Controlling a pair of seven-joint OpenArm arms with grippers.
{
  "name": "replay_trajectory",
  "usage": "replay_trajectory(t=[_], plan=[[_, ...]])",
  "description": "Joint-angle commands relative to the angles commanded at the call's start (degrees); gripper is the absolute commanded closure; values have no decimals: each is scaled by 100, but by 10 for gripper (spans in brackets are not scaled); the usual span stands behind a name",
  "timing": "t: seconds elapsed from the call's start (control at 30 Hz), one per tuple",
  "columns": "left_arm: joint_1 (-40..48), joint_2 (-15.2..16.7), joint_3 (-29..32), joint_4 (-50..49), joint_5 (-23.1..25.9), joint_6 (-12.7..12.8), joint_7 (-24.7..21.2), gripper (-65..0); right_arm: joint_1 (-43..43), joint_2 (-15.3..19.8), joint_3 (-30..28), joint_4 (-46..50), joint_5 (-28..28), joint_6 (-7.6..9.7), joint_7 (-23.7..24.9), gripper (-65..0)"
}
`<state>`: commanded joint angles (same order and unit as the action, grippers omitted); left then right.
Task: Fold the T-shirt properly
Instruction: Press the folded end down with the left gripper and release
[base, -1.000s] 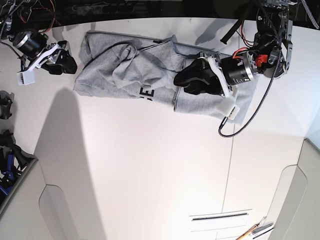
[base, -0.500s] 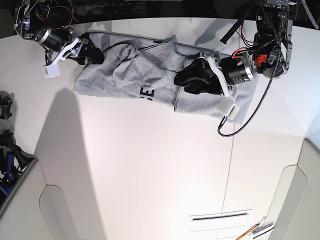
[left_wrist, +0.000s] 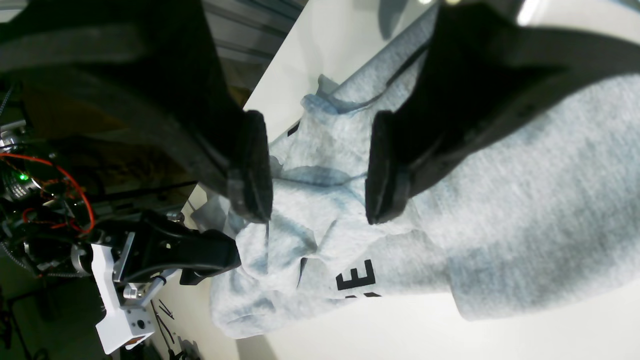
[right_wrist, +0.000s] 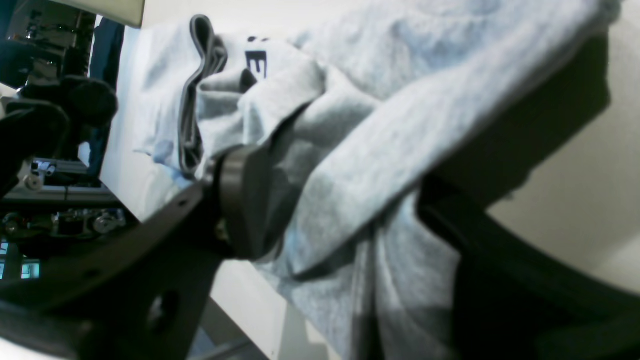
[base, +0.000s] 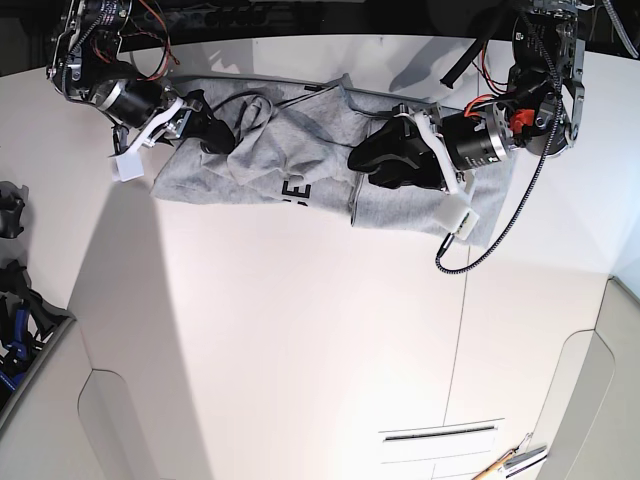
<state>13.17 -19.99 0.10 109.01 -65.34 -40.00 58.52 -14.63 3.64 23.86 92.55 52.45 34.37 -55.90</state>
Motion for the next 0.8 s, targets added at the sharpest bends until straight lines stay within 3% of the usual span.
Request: replay_trajectory(t=[0.13,0.23,0.43,0.8], plan=[[0,0,-2,0,-7,0,0,-331,0,0,0,0,-181,0,164,-102],[0,0,-7,48,-144,0,2,-331,0,2,0,0,-358,-2,350,0],[0,0,-24,616,-164,0,116,-331,15,162,13,0,-369,-2,358,0],[22,-2,-780,837,658,0,131,-331,68,1154,730,2,-378,-4,334,0]])
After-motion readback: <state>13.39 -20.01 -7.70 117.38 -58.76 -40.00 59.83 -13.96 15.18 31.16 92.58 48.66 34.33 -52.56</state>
